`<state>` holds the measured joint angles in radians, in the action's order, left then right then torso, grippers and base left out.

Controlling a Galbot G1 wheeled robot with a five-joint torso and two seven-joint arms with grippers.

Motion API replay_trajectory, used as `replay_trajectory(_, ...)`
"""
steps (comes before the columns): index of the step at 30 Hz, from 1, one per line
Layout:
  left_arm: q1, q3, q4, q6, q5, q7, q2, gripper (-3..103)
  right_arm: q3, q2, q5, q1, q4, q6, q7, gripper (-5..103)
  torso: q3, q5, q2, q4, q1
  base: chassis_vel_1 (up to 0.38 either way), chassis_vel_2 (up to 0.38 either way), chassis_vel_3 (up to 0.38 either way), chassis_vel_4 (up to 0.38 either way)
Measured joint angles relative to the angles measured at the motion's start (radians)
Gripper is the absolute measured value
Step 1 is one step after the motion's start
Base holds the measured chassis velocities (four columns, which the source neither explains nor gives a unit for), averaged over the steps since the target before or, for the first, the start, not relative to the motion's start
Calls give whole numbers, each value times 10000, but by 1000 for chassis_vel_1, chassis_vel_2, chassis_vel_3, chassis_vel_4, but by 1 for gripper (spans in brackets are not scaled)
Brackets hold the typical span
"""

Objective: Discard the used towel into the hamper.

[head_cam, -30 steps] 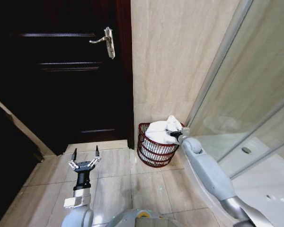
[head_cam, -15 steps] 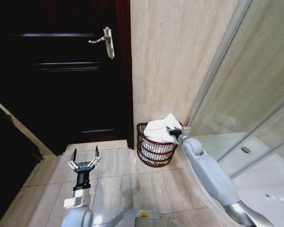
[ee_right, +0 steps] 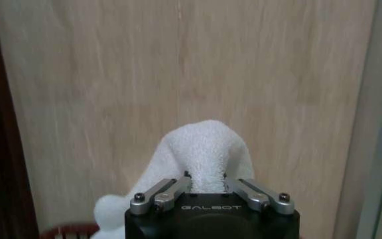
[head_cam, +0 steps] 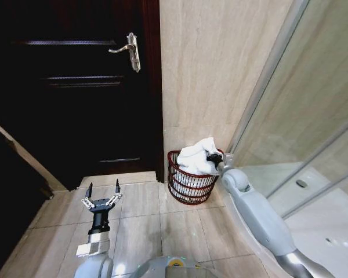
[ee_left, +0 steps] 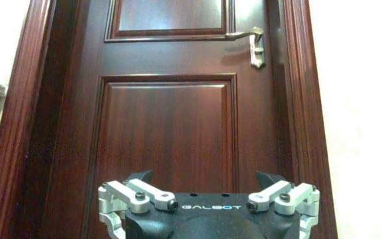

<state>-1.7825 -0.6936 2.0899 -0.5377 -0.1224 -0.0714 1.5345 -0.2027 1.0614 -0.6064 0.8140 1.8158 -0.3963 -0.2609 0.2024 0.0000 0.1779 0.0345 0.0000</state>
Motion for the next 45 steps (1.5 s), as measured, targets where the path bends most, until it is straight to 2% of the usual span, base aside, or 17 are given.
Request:
replay_trajectory(7, -45, -101, -137, -162, -64, 18, -2, 100, -279, -250, 198, -204, 1123, -81, -621, 9, 0, -1, 0, 0, 0, 0, 0, 0, 0)
replay_trajectory(10, -79, -151, -176, -213, -92, 32, 10, 100, -285, -286, 163, -241, 1293, -92, -648, 9, -1, -1, 0, 1, 0, 0, 0, 0, 0)
replay_trajectory(20, -112, -358, -265, -310, -303, 76, 20, 100, 386, 142, 22, -349, 950, 349, 41, 9, 0, -1, 0, 2, 0, 0, 0, 0, 0)
replay_trajectory(32, -35, -333, -320, -311, -271, 95, 47, 100, 390, 57, -325, -750, 1414, 1174, 790, 9, 0, -1, 0, 1, 0, 0, 0, 0, 0)
replay_trajectory(37, 2, -268, -318, -265, -230, 99, 60, 100, 497, 195, -343, -734, 457, 1383, 1078, 9, -2, 0, 2, 1, 0, 0, 0, 0, 0)
replay_trajectory(42, 21, -291, -318, -257, -230, 100, 55, 100, 611, 487, -1222, -607, -1120, 1286, 1186, 9, -1, 1, 2, 1, 0, 0, 0, 0, 0)
replay_trajectory(45, 8, -323, -331, -267, -231, 100, 54, 100, 615, 760, -1772, -670, -2089, 921, 1056, 9, -1, 2, 1, 0, 0, 0, 0, 0, 0)
